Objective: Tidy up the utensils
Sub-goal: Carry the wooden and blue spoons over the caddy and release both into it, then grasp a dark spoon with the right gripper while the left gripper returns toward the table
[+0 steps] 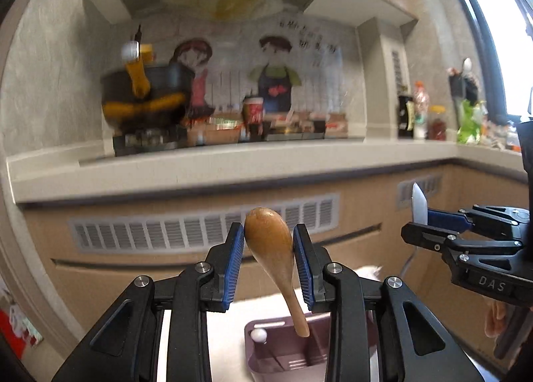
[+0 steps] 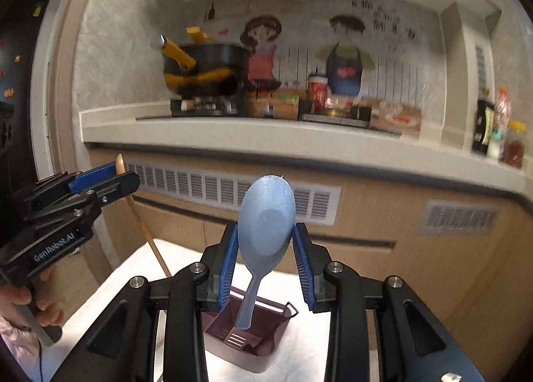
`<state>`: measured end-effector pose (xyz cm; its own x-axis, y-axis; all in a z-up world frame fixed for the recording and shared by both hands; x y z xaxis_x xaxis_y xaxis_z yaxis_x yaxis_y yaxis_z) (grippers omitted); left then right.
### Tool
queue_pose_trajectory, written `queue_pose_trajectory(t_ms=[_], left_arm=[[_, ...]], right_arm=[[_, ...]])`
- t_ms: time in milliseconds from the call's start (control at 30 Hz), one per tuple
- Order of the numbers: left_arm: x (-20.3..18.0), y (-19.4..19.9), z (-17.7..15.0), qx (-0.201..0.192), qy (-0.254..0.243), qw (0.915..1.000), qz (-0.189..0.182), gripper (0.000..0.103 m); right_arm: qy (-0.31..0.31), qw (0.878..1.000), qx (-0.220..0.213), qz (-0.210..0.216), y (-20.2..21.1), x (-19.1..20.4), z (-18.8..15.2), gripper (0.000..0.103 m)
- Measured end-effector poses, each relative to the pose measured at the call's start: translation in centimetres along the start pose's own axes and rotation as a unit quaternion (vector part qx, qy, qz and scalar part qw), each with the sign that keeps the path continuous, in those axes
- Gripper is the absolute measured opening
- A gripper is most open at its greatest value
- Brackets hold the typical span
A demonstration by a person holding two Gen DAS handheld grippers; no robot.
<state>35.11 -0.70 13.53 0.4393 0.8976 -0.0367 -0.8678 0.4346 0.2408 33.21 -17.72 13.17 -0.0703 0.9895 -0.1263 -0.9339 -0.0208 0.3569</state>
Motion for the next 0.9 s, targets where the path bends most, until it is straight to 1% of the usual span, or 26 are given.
queue_pose_trajectory(t_ms=[133,300,333,400,433,467,500,533,567,600,633,667,733,767,833,900], left_arm=[[1.7,-3.2,-3.1,0.048,0.031,0.9983,-0.011,0.032],[2.3,-5.8,-6.7,0.098,0.052,0.9935,-0.027,0.033],[2.3,-6.0,-7.4,0.105,0.058,0.9922,-0.032,0.035],[2.4,-6.3,-8.5,0.121,0.070,0.9893,-0.041,0.038],[2.3,-6.2,-9.0,0.127,0.071,0.9885,-0.041,0.040],[2.3,-5.9,-9.3,0.131,0.072,0.9879,-0.040,0.041],[2.3,-5.4,-9.7,0.134,0.072,0.9876,-0.039,0.042],[2.1,-4.9,-10.1,0.136,0.073,0.9872,-0.038,0.046],[2.1,-4.2,-10.6,0.141,0.074,0.9865,-0.038,0.051],[2.1,-3.6,-11.1,0.146,0.074,0.9858,-0.037,0.052],[2.1,-2.8,-11.8,0.152,0.075,0.9849,-0.036,0.053],[1.9,-2.0,-12.4,0.158,0.074,0.9840,-0.035,0.053],[1.6,-0.2,-14.0,0.175,0.069,0.9816,-0.034,0.054],[1.5,0.9,-14.9,0.186,0.065,0.9800,-0.028,0.055],[1.3,3.1,-16.5,0.202,0.062,0.9773,-0.017,0.055],[1.6,5.7,-18.0,0.213,0.073,0.9744,0.005,0.060]], right_arm=[[0.004,0.999,0.047,0.002,-3.8,1.2,-2.6,0.031],[0.013,0.993,0.116,0.020,-7.8,2.2,-6.7,0.032],[0.015,0.991,0.128,0.025,-8.3,2.4,-7.3,0.034],[0.014,0.988,0.151,0.037,-9.1,2.8,-8.6,0.044],[0.014,0.987,0.154,0.038,-9.2,2.9,-9.1,0.054],[0.015,0.988,0.152,0.035,-9.0,2.9,-9.6,0.061],[0.015,0.989,0.148,0.029,-8.7,2.9,-9.9,0.062],[0.017,0.990,0.139,0.022,-8.0,2.8,-10.2,0.066],[0.018,0.991,0.130,0.017,-7.3,2.7,-10.4,0.071],[0.017,0.993,0.119,0.011,-6.4,2.6,-10.6,0.076],[0.016,0.994,0.109,0.007,-5.8,2.5,-10.6,0.088],[0.012,0.995,0.096,0.001,-4.9,2.4,-10.8,0.096],[0.009,0.997,0.074,-0.017,-2.8,2.1,-11.5,0.103],[0.013,0.997,0.070,-0.020,-2.0,2.2,-11.8,0.103],[0.041,0.996,0.081,-0.010,-0.6,3.0,-12.9,0.103],[0.081,0.992,0.097,0.014,0.8,4.5,-14.4,0.103]])
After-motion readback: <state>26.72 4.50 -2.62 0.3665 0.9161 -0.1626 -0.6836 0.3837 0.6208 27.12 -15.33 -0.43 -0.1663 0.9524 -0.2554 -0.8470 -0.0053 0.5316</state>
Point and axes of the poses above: each gripper's, at about its wrist camera, not at the fingertips, and y roughly against the way its jaws point, x to its left, z to its top, the point moved 3 cm from there along -y, roughly the way its jaws point, and after that the axes turned 13 degrees about -z, right-handed, at the moved point
